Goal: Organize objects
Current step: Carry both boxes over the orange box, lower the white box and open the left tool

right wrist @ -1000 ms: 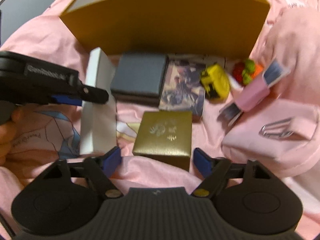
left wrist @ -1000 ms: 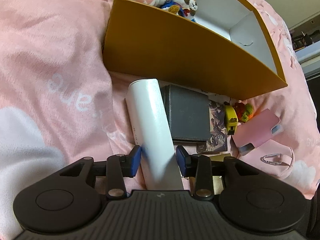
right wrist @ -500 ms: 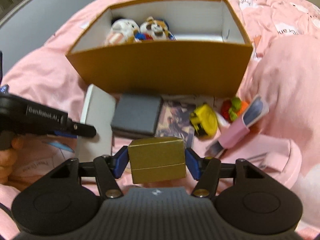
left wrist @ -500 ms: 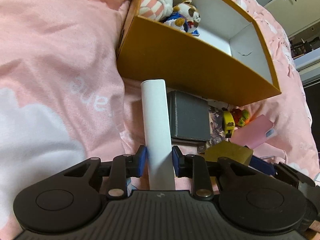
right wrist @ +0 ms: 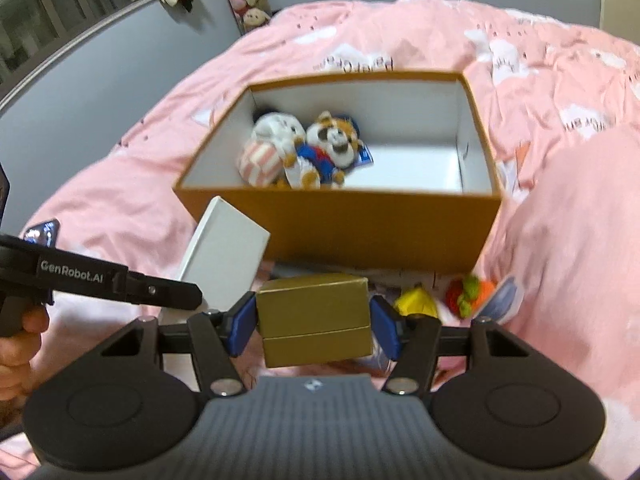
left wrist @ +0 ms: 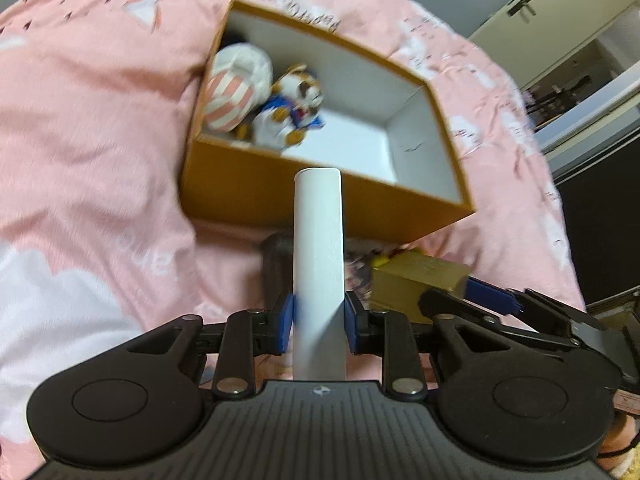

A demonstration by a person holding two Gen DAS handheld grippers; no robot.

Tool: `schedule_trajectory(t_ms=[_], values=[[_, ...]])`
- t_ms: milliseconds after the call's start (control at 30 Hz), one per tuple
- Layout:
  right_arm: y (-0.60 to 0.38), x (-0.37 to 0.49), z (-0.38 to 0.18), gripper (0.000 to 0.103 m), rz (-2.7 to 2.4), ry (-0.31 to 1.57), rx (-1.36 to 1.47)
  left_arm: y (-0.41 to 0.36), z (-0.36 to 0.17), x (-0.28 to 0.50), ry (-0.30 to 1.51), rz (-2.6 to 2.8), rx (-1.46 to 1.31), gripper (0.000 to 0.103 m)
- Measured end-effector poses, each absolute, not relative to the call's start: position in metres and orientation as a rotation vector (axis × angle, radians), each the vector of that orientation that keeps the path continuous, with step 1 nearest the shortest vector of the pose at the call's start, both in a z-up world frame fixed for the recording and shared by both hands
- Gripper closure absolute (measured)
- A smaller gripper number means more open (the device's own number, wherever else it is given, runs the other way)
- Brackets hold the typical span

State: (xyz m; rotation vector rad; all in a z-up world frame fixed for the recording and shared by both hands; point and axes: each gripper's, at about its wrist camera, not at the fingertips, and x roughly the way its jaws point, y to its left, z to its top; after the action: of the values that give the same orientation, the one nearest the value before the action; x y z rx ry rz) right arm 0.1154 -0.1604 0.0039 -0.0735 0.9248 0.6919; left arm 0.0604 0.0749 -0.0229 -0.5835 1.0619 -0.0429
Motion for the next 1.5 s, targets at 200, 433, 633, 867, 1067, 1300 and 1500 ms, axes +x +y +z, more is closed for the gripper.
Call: schedule_trajectory(t_ms=[200, 433, 633, 867, 1067, 1300, 1500], values=[[-0.157, 0.124, 0.033, 0.041, 0.719, 0.846, -0.085, 0.069, 0.006, 0.073, 0.996, -0.098, -0.579, 0.073], [-0.163, 0.145, 0.067, 0.041, 0.707, 0.738, -0.079, 0.065, 0.04, 0.106, 0.919, -0.123, -0.532, 0.073], [-0.164, 0.18, 0.084, 0.041, 0.67, 0.689, -0.064, 0.067, 0.053, 0.153, 0.926, -0.143, -0.516, 0.073], [-0.168, 0.228, 0.072, 0.041, 0.598, 0.687, -0.026, 0.058, 0.041, 0.211, 0.966, -0.093, -0.456, 0.073], [-0.163, 0.26, 0.047, 0.041, 0.596, 0.75, -0.028, 0.048, -0.014, 0.255, 1.097, -0.021, -0.422, 0.073], [-0.156, 0.273, 0.019, 0.041, 0.593, 0.791, -0.077, 0.04, -0.066, 0.274, 1.221, 0.016, -0.39, 0.073], [-0.151, 0.273, 0.011, 0.041, 0.581, 0.782, -0.132, 0.031, -0.084, 0.282, 1.247, 0.056, -0.323, 0.073]])
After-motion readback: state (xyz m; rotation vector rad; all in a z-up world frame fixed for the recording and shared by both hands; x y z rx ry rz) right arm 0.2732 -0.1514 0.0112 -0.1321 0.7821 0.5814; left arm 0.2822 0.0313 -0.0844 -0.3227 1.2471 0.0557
